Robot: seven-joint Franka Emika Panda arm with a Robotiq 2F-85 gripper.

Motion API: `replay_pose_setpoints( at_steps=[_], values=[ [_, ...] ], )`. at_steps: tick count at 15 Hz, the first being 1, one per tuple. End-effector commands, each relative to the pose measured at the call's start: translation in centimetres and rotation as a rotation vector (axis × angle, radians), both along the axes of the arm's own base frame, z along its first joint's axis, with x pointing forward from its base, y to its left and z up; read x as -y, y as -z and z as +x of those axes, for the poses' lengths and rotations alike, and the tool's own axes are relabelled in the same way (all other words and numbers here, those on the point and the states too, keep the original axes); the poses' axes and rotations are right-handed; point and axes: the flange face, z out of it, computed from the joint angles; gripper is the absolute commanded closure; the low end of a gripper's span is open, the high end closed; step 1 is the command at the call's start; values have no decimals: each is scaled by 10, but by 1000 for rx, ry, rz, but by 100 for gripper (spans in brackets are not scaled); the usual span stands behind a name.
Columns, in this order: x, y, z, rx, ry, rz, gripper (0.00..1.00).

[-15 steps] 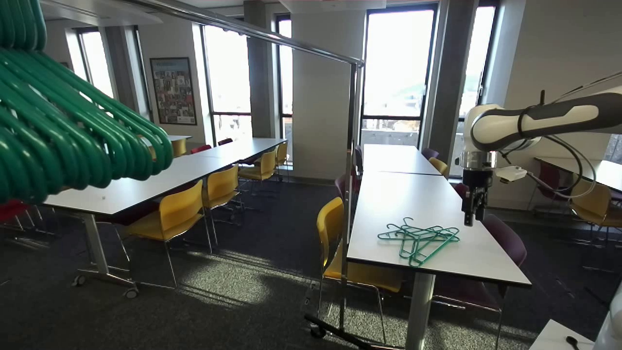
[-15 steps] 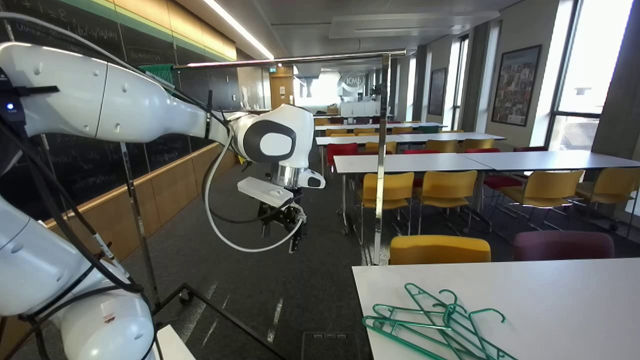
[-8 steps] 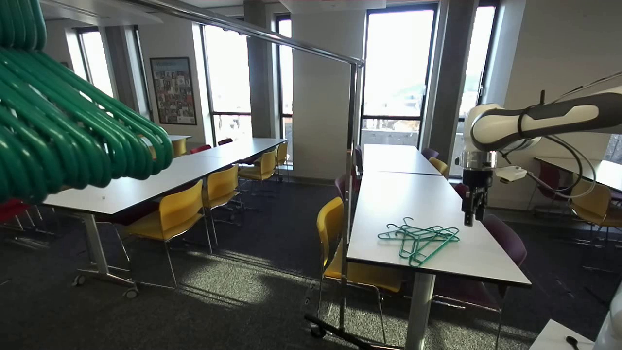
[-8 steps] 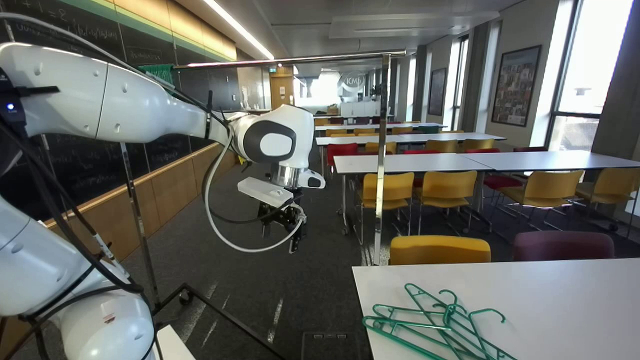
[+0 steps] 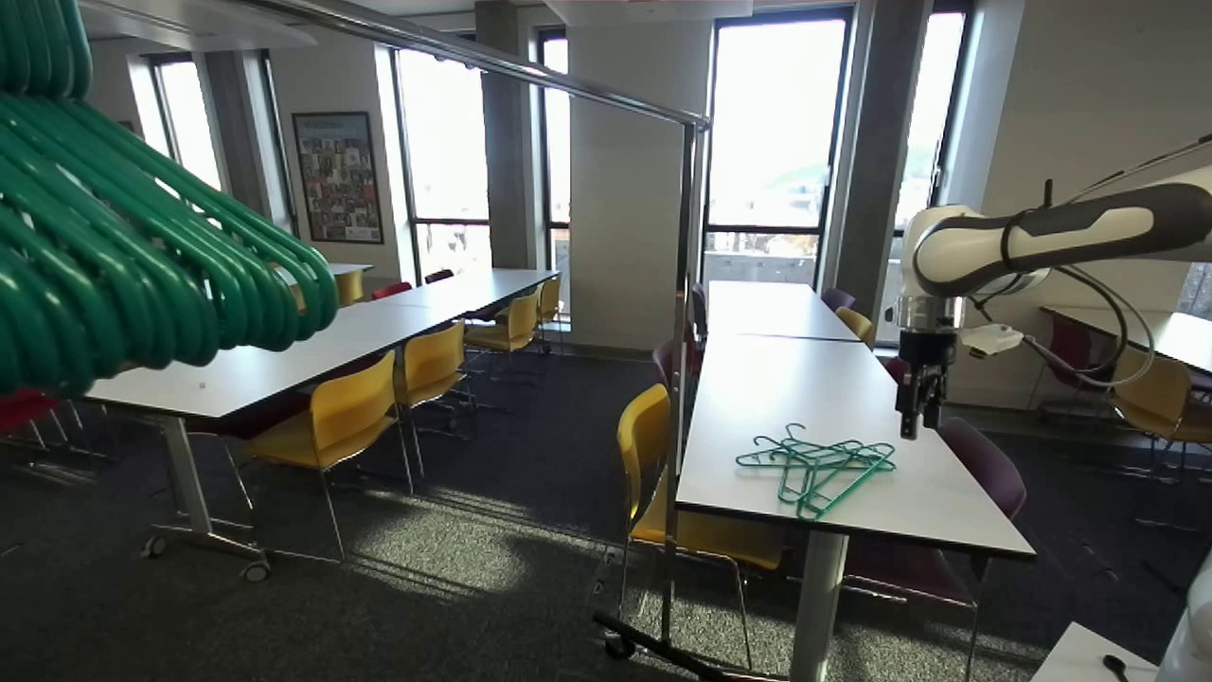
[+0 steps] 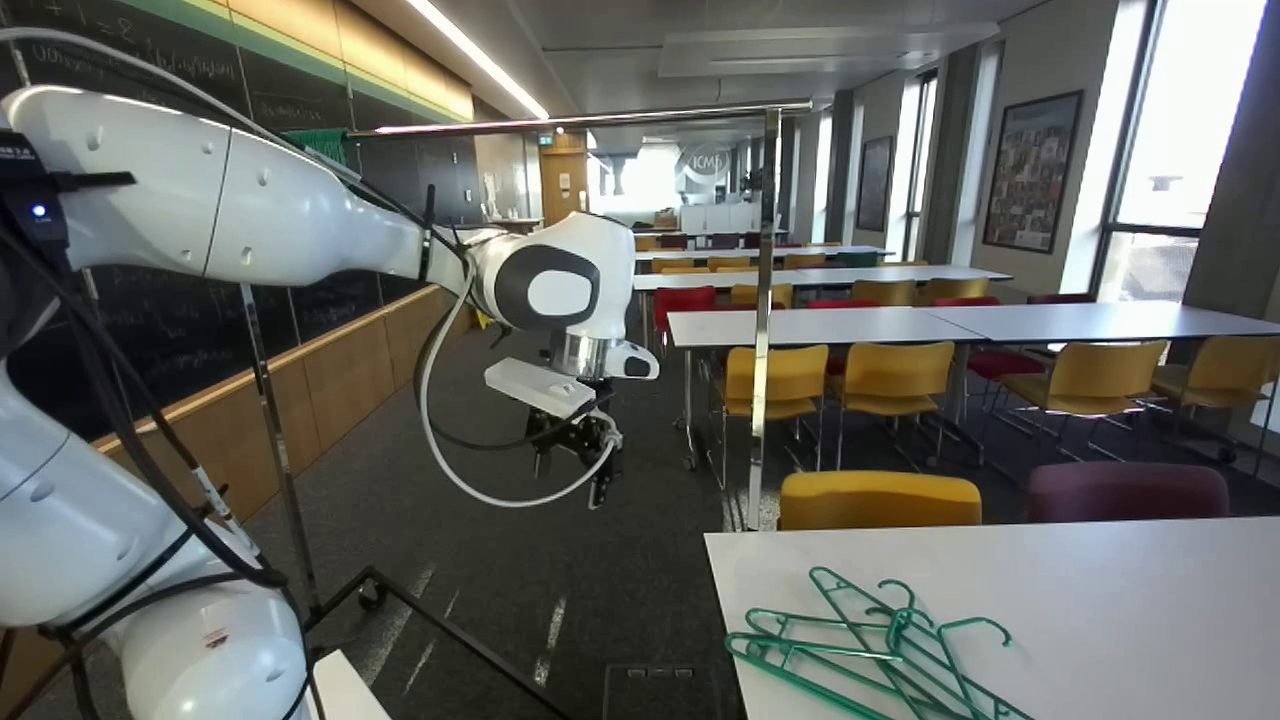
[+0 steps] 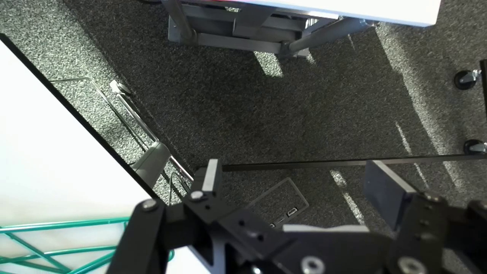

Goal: Lift the hanger on top and put it on the rail

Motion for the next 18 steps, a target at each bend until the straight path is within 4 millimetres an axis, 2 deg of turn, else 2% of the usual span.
replay_pose_setpoints(
  at_steps=[1,4,8,10,11,14,18],
  values=[
    [35,5,35,72,17,-38,0],
    [74,21,75,177,105,-45,0],
    [126,55,126,171,266,-1,0],
    [146,69,149,156,332,1,0],
    [127,63,120,152,291,-2,0],
    [144,81,145,135,318,-14,0],
    [145,81,150,139,319,-17,0]
  ],
)
